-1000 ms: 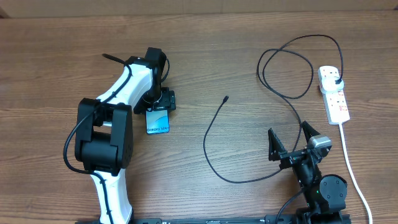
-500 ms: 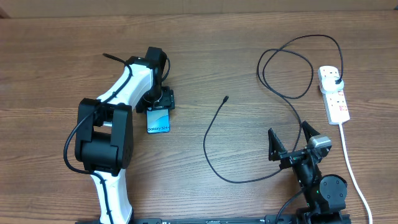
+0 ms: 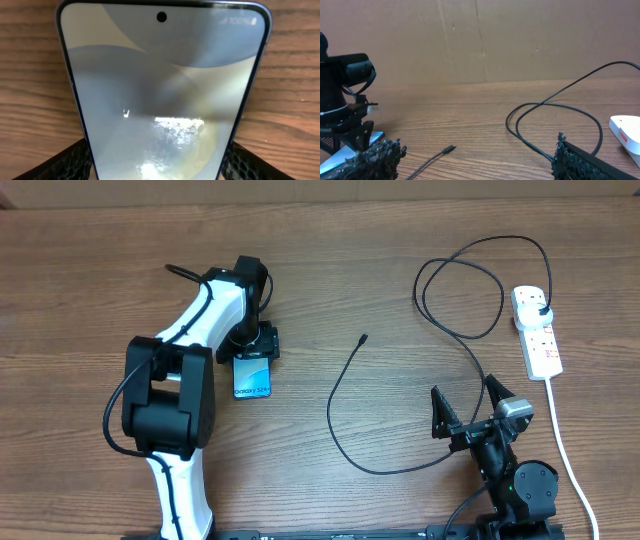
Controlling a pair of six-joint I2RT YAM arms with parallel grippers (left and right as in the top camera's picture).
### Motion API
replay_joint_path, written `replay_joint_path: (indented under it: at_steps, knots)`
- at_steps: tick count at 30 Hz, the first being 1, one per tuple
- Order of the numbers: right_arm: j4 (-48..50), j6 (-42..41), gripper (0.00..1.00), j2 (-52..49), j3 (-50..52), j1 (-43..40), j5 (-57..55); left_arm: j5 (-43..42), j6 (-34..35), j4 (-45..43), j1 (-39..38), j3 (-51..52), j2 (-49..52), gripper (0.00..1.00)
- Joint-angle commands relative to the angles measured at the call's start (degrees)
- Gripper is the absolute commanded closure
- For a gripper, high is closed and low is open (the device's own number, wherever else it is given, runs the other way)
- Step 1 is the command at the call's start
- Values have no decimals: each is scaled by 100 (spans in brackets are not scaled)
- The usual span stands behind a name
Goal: Plug charger to phone and switch on socket
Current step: 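Lift the phone with the left gripper and tilt it upright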
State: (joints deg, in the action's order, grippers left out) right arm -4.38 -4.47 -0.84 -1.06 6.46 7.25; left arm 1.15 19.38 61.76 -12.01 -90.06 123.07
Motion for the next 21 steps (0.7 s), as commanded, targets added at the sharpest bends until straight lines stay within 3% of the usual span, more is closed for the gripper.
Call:
replay_joint_path:
  at_steps: [1,12,21]
  knots:
    - [22,4,0,61,61,33,-35,76,-11,236,9,-710,17,23]
    - [22,4,0,61,61,33,-35,-162,4,1178,9,-2085,13,23]
    - [22,4,0,61,61,33,-35,-2083,166,1340,9,-2308,15,21]
